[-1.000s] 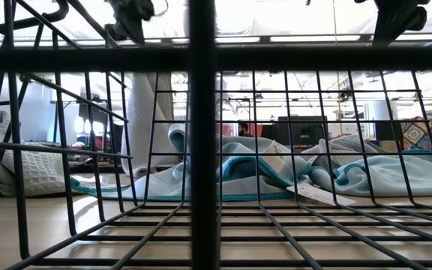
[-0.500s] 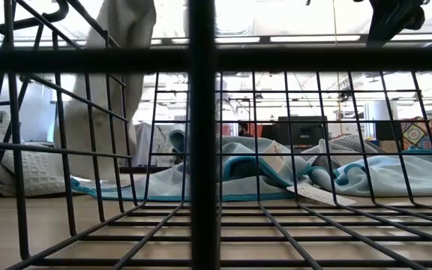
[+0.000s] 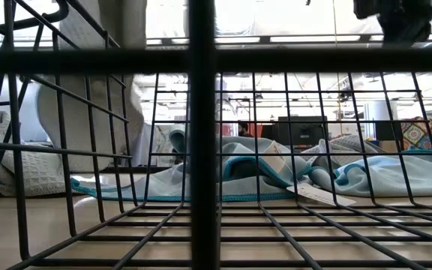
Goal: Sort microfiber towel by color & place in baskets
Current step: Put the top left gray microfiber towel into the left black wire basket
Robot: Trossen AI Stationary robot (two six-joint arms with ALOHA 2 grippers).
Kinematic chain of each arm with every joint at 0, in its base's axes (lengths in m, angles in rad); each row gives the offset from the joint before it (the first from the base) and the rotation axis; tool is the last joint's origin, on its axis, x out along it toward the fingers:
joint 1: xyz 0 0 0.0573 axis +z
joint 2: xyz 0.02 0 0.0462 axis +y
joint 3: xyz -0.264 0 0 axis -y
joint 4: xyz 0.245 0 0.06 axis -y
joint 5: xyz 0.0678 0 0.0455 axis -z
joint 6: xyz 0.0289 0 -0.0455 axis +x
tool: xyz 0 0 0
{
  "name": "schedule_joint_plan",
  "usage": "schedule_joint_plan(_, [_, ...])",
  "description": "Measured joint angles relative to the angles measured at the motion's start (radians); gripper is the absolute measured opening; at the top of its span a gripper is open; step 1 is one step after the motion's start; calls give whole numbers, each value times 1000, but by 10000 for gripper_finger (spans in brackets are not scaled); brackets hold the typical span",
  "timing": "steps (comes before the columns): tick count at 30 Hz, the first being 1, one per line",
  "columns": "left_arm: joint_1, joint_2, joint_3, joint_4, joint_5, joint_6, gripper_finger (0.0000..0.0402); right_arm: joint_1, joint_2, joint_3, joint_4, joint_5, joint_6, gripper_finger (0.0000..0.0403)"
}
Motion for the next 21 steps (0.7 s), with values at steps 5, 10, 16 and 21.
schedule_joint_plan(5, [-172,36,2,134,-12,-56,0,0,-2,-71,0,-73,4,68])
schedule_joint_plan(10, [-317,95,30,240,-37,-78,0,0,-2,-139,1,-80,12,68])
schedule_joint_plan(16, [-445,176,117,199,-72,-152,0,0,-2,-193,5,-91,13,68])
schedule_joint_plan(21, [-551,238,209,-10,-200,-314,0,0,-2,-219,31,-92,13,68])
